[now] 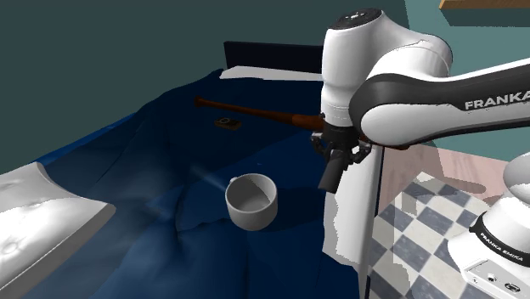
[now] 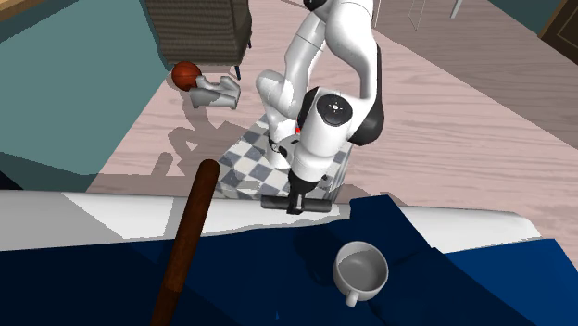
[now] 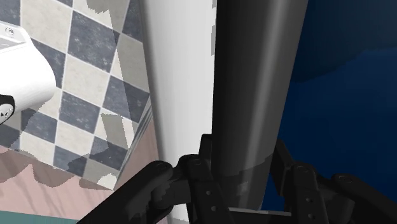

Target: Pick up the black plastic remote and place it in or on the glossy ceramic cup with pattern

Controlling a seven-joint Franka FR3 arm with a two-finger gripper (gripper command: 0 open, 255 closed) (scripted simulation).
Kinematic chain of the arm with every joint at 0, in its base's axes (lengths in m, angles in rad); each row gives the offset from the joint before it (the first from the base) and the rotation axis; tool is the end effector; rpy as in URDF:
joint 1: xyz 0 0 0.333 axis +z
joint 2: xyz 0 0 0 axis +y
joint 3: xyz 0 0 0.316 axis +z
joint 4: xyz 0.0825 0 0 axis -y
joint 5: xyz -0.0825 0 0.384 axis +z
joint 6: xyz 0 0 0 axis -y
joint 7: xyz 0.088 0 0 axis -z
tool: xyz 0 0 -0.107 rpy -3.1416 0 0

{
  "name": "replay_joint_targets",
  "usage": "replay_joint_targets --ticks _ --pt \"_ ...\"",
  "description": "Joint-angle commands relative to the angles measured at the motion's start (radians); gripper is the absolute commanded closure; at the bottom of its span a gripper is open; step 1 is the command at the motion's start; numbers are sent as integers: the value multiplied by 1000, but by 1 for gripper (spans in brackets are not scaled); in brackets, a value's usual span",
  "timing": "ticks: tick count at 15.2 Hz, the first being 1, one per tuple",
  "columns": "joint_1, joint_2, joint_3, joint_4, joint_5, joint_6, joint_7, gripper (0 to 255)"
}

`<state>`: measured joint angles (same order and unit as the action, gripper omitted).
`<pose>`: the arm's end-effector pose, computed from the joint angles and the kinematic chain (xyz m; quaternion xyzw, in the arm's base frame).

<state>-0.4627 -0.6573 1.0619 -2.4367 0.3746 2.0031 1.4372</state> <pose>0.3386 0.2650 0.4068 0.8401 -0.5304 0.0865 0.0738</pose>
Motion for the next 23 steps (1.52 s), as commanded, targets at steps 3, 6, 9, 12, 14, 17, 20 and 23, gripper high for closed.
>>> replay_joint_targets --ticks 3,6,9,12,14,17,20,23 --pt "12 -18 -40 38 -12 -60 -9 255" --pt "17 -28 -66 66 -21 -101 -15 255" --pt "21 -36 -89 95 -30 -141 -20 255" --pt "22 -41 -110 127 -40 -180 -25 255" --pt "-1 -15 -79 168 -46 -187 -1 255" --pt "-87 69 48 271 -69 -181 77 255" --pt "-212 150 211 385 -104 -182 157 255" --pt "-402 202 429 510 -132 -195 224 255"
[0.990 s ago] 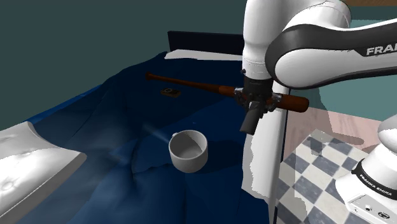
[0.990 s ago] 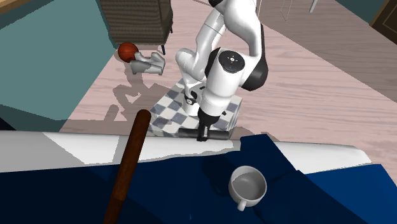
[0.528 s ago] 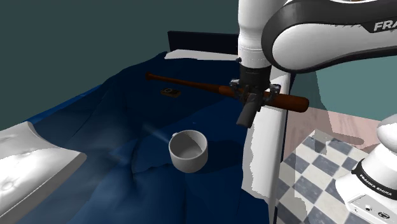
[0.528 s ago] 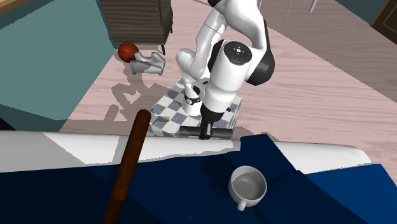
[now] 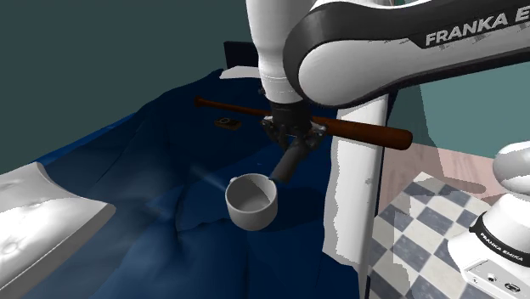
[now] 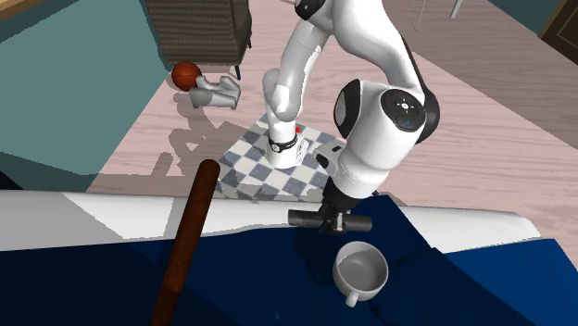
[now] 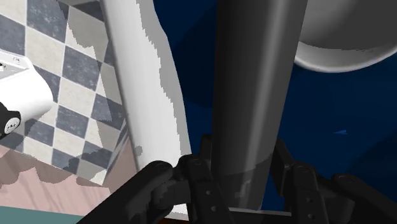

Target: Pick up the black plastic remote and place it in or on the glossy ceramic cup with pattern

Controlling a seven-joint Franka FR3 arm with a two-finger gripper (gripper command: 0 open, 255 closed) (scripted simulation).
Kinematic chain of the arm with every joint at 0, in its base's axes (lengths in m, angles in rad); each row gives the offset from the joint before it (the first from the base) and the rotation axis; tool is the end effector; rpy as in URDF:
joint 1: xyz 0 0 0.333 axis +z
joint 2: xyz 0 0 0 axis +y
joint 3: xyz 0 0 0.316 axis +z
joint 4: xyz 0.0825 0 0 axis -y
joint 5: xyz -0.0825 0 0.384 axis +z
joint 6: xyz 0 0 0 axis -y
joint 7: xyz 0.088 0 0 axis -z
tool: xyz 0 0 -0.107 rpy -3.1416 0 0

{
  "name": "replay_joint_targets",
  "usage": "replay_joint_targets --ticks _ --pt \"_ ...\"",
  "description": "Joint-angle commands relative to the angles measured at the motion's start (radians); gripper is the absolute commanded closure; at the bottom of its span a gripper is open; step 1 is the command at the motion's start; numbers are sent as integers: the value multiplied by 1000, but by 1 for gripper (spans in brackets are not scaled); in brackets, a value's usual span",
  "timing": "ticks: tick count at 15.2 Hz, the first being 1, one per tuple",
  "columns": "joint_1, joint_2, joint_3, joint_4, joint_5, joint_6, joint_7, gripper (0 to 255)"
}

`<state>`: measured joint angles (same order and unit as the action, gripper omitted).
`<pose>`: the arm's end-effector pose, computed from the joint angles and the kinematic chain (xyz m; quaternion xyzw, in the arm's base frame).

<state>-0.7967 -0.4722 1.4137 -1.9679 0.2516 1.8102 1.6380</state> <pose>0.3831 0.3752 0.4748 0.8402 -0.5299 0.0873 0.0754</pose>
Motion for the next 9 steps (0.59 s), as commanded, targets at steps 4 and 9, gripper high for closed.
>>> replay_joint_targets --ticks 4,9 --pt "-353 -49 345 236 48 -58 39 255" --pt "-549 -171 493 435 136 -125 40 255"
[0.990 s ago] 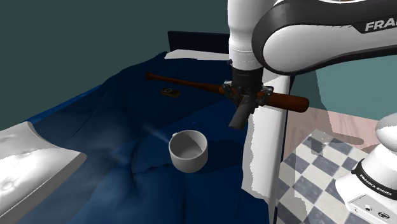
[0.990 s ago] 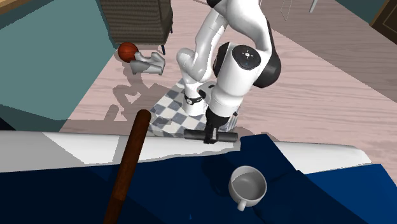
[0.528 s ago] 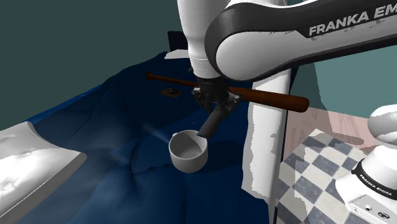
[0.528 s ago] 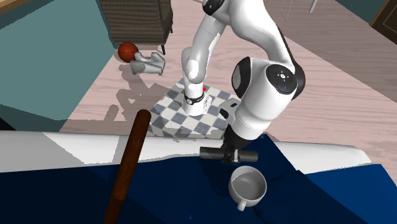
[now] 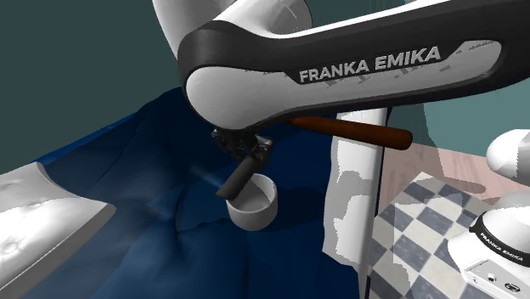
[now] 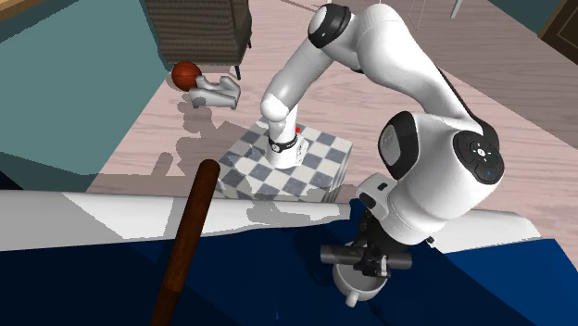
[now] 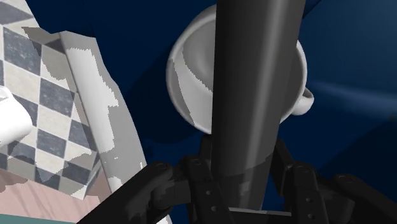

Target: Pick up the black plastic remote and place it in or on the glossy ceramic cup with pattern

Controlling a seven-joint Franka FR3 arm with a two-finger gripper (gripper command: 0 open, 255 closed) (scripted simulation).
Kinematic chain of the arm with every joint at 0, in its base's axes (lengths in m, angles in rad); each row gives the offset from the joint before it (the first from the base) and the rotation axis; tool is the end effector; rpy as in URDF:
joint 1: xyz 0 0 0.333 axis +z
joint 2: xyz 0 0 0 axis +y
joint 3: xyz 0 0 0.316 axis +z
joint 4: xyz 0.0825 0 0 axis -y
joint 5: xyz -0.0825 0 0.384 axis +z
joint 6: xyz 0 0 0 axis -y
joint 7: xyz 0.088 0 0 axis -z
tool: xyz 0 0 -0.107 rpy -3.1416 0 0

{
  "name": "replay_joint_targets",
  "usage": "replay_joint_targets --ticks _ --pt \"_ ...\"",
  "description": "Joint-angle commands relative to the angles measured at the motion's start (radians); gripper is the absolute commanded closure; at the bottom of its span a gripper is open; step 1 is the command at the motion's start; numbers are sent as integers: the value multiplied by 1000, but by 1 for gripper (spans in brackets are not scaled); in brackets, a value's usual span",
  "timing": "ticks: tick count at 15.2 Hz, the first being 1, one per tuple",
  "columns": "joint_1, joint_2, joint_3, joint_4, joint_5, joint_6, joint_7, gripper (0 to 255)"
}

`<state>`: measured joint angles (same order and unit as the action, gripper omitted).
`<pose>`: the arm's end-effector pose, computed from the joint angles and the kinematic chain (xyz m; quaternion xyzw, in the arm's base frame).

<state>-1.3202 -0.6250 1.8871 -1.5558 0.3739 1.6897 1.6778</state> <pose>0.4231 0.4749 0.4671 0.8400 -0.5304 0.0875 0.0736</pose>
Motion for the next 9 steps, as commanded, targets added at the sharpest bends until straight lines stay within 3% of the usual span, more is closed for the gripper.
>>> replay_joint_targets --ticks 1,9 --pt "-24 -21 22 12 17 7 -1 255" --pt "-20 -50 48 -65 46 96 -8 255"
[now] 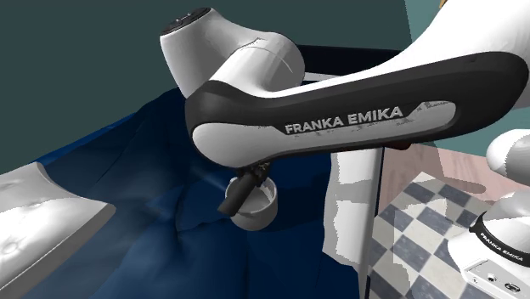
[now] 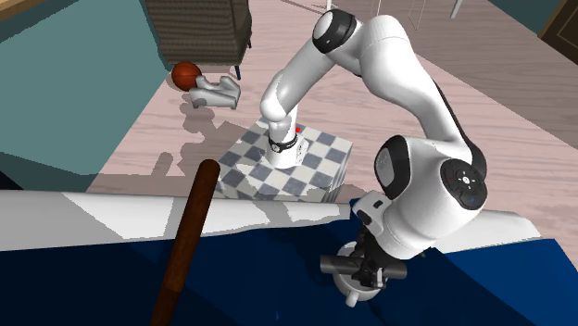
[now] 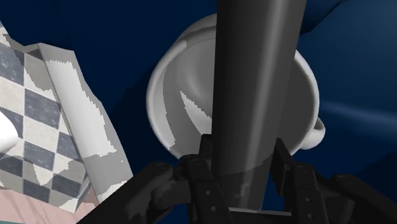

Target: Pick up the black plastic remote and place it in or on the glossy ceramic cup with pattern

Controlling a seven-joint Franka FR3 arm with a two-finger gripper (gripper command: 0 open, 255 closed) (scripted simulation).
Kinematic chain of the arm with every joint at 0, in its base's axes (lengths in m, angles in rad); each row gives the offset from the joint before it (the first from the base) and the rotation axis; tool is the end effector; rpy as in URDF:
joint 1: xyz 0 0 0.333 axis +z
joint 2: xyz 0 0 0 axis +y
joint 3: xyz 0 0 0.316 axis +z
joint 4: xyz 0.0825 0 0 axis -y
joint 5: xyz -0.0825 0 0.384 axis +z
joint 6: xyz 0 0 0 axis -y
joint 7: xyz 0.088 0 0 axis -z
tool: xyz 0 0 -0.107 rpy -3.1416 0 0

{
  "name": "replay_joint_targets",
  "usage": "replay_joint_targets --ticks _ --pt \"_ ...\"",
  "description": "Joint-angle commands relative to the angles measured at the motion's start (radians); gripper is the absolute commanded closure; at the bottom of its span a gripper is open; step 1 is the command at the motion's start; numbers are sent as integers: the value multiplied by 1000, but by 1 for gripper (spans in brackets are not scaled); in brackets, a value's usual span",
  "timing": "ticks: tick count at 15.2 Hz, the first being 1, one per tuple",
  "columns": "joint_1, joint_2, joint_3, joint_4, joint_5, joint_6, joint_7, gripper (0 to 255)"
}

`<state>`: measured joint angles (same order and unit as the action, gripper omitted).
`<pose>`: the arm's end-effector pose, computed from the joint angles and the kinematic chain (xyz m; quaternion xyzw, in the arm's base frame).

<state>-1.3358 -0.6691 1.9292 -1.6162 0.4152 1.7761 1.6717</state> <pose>0.4253 0.4799 0.4205 0.8401 -0.5304 0.0864 0.0743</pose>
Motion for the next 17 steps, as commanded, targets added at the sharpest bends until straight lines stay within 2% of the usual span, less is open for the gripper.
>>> replay_joint_targets --ticks 1,8,9,14,17 --pt "-4 -9 9 -11 9 18 -2 255" --pt "-4 -9 9 -11 9 18 -2 255" --pt "-4 -9 9 -11 9 18 -2 0" --pt "-4 -9 9 -11 9 18 -2 0" --pt "-17 6 -3 82 -12 -74 15 0"
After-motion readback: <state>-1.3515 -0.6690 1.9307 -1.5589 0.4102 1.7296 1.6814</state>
